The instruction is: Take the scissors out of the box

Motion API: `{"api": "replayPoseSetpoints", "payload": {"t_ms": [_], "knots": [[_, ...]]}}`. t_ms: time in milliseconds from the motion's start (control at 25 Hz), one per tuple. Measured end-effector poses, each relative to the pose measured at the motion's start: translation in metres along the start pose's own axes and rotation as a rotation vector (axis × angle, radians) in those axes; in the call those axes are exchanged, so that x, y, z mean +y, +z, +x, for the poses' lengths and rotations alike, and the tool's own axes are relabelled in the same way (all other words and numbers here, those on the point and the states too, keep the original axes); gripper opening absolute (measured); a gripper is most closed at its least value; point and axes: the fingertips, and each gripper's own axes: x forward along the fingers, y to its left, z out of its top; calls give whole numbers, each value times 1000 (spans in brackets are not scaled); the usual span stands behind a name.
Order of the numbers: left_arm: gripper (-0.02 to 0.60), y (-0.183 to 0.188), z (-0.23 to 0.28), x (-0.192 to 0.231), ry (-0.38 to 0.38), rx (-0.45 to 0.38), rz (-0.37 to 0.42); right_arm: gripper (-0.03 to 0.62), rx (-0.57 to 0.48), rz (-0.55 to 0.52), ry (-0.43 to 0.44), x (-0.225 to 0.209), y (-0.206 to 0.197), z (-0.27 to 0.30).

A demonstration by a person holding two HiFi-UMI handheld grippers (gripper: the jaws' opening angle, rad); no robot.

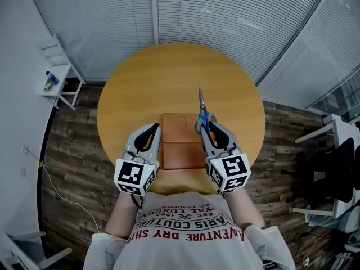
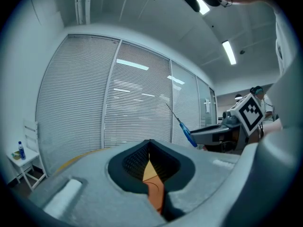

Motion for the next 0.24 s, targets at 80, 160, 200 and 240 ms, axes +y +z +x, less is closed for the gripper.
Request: {"api": "replayPoseSetpoints", "payload": {"t_ms": [80,160,200,240], "knots": [[11,-1,0,3,5,2,-6,84,2,-8,-7,2,0,3],[11,-2,0,6,10,5,-13,84,7,-9,-12,3,-1,5],[11,-3,-1,8,13,6,-16,84,10,-9,-14,4,-2,7],[11,-4,-1,11,16,8,-19,84,12,-8,-16,5,-3,8]]}}
